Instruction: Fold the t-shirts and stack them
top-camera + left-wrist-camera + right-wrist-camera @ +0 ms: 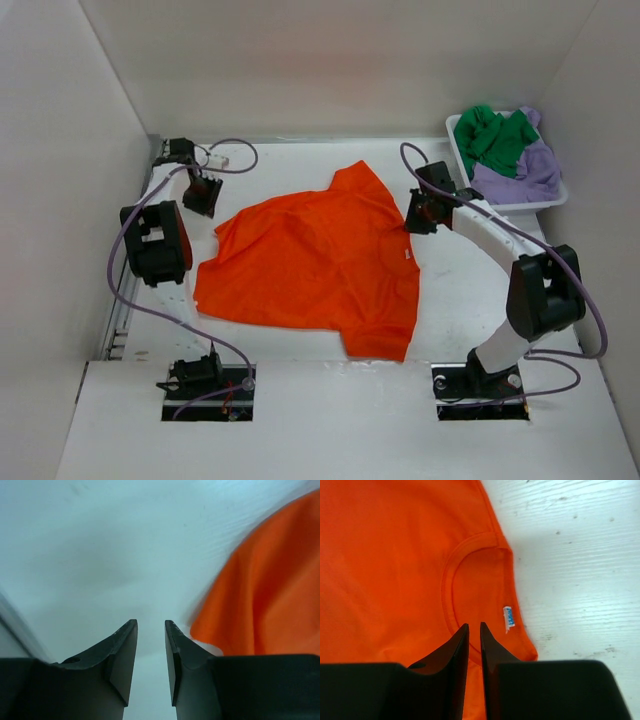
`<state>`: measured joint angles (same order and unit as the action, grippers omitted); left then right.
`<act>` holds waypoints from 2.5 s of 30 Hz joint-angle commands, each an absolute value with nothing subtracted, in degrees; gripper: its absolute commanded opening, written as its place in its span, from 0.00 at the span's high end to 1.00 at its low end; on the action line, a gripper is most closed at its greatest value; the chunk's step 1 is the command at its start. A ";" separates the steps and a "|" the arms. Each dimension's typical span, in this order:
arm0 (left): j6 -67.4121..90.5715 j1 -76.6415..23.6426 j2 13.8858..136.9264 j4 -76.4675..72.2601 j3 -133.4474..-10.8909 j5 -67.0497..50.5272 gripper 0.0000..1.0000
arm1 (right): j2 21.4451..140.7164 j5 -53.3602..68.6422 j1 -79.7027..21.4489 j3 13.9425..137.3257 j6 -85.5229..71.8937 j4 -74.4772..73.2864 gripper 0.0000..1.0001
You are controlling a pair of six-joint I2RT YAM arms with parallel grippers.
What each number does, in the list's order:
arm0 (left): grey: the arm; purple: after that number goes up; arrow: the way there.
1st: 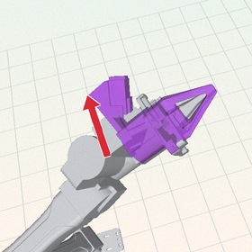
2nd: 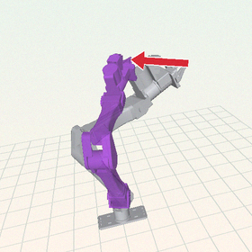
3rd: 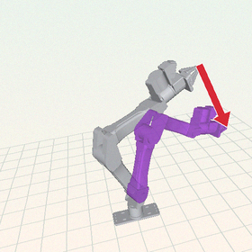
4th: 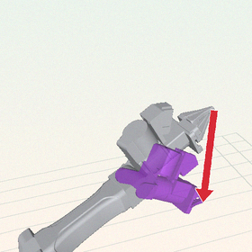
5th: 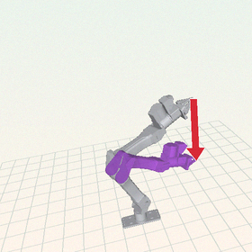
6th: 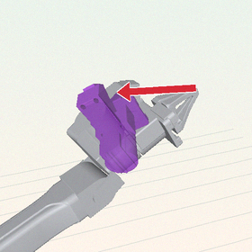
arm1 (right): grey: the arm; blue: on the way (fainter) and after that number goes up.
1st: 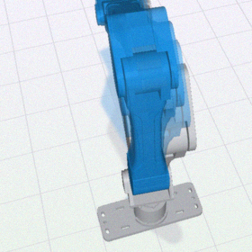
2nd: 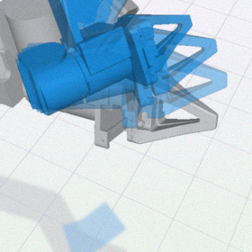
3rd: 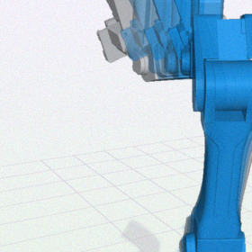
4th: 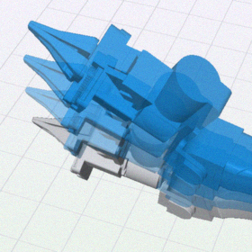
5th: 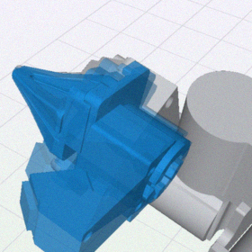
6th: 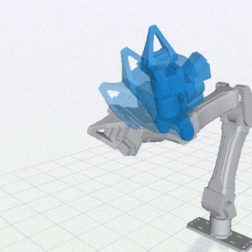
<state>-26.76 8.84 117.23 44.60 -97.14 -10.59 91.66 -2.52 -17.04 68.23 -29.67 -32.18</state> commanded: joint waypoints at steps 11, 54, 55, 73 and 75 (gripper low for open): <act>-31.64 1.81 108.64 42.99 -80.26 -9.15 0.70 | 93.16 -3.16 -20.70 66.89 -29.62 -31.64 0.80; -28.66 -2.85 105.46 31.37 -75.76 1.24 0.65 | 92.11 -2.11 -21.66 60.64 -30.50 -26.54 0.79; -28.22 -2.94 105.90 32.16 -76.28 0.36 0.65 | 92.11 -2.11 -21.66 60.64 -30.50 -26.54 0.79; -25.75 -0.83 109.43 38.23 -79.19 -2.11 0.96 | 94.21 -3.08 -21.14 59.50 -31.55 -25.93 0.80; -25.93 -0.83 108.72 38.23 -80.15 -2.11 0.97 | 95.27 -3.69 -20.96 59.94 -31.73 -26.10 0.74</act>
<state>-26.15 -1.02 110.78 38.09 -76.58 -2.02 94.21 -2.59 -21.08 59.09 -30.76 -28.16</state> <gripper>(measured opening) 0.033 0.241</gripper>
